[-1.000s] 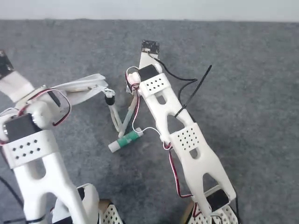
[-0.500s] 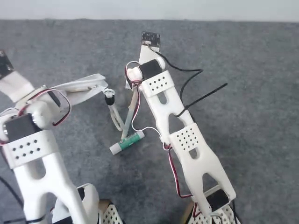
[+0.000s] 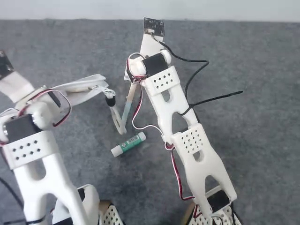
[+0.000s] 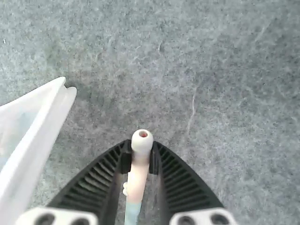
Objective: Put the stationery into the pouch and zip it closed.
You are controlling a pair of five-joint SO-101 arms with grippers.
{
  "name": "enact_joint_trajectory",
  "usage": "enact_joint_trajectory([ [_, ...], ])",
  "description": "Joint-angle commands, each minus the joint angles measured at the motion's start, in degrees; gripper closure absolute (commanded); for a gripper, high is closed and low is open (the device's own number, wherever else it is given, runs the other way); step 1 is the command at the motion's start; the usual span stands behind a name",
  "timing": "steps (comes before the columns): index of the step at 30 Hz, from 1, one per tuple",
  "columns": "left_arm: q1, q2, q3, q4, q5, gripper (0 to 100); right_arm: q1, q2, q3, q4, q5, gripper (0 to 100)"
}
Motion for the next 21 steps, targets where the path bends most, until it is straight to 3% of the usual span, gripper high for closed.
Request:
enact_joint_trajectory([
  [1, -0.4, -0.4, -1.2, -2.0, 0.7, 99, 0.0, -7.5, -2.8, 2.9, 0.9, 99.2],
  [6, -0.4, -0.4, -1.2, -2.0, 0.7, 99, 0.4, -12.5, 1.8, 3.0, 0.9, 99.2],
  [15, -0.4, -0.5, -1.2, -2.1, 0.7, 99, -3.4, -38.5, 33.8, 2.4, 6.2, 99.2],
  [21, -0.4, -0.5, -1.2, -2.1, 0.7, 99, -3.5, -50.8, 43.1, 2.3, 6.2, 99.2],
])
